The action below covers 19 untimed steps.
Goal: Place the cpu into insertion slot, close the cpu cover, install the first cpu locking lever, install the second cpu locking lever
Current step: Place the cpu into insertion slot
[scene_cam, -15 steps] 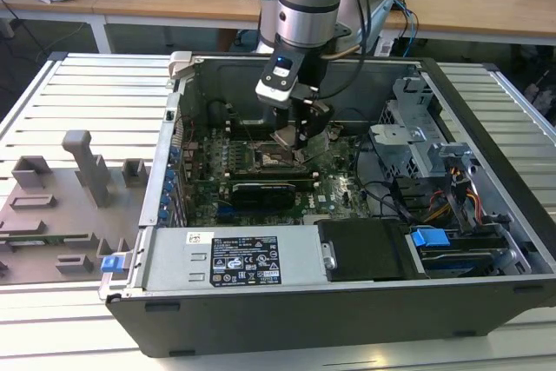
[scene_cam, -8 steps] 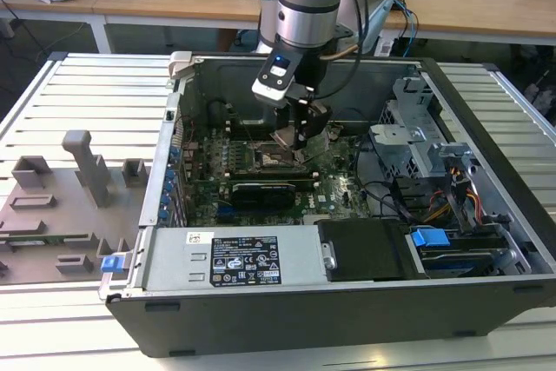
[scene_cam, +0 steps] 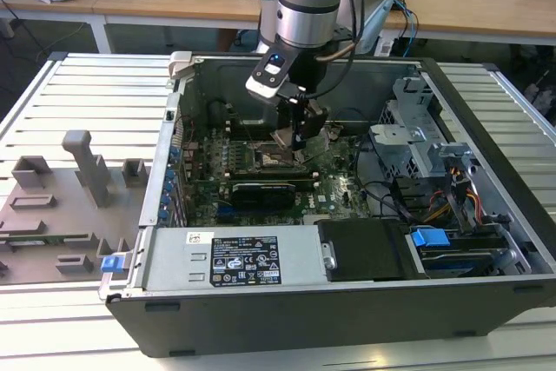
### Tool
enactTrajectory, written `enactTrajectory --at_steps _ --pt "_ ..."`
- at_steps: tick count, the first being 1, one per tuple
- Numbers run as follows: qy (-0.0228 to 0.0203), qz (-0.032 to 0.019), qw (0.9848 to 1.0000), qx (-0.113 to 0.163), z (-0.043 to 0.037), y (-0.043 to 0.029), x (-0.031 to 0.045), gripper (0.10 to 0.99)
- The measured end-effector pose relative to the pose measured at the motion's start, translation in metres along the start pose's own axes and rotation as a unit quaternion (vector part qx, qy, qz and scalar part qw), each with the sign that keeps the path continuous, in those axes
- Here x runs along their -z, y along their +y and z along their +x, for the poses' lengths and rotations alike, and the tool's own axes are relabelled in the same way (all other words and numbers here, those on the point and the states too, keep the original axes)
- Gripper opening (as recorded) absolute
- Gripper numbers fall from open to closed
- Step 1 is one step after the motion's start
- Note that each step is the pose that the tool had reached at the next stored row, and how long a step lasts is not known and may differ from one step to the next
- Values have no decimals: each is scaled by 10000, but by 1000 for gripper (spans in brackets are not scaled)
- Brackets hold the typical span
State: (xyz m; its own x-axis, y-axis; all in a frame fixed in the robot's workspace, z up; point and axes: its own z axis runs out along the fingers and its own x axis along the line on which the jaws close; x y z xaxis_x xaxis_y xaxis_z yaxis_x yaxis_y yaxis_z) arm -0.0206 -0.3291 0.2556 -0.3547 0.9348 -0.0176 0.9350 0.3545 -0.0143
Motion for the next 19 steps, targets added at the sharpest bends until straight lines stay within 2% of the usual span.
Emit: enactTrajectory --at_steps 4,9,19 --pt "1 5 9997 -260 0 0 -2 545" --pt "2 9 9991 -432 0 0 -2 545" --pt "6 17 9966 -822 0 0 -4 545"
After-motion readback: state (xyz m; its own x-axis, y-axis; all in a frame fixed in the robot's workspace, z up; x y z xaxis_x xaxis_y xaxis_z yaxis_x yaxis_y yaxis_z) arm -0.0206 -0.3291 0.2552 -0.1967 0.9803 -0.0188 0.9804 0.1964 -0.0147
